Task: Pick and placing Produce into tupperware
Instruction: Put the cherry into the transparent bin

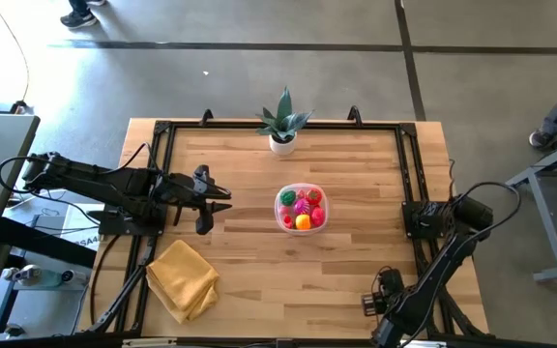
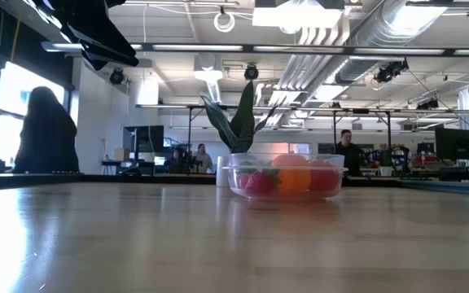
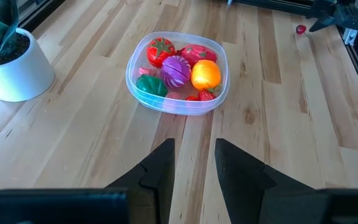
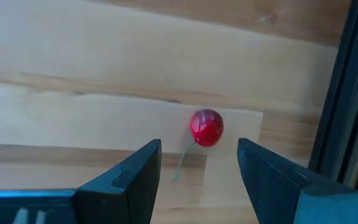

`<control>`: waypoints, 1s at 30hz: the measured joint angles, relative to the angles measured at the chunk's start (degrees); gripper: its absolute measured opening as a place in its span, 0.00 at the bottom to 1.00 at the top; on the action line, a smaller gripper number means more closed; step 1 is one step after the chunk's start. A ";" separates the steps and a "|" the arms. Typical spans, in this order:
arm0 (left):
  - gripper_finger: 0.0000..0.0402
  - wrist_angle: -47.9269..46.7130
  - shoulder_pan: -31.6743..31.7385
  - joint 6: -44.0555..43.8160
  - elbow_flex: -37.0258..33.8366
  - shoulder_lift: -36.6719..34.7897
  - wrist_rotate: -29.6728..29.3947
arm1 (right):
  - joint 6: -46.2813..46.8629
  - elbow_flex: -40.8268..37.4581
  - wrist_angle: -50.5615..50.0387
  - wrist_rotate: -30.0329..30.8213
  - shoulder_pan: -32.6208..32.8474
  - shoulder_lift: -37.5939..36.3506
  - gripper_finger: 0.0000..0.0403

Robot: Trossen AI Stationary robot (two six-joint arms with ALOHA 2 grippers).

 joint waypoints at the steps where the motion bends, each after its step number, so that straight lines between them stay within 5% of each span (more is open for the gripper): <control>1: 0.26 0.00 0.00 0.00 0.00 0.00 0.00 | 0.00 0.00 0.44 -0.36 0.00 0.24 0.51; 30: 0.26 0.02 0.00 0.00 0.00 0.00 0.00 | 1.85 0.00 -0.40 1.13 1.14 3.75 0.51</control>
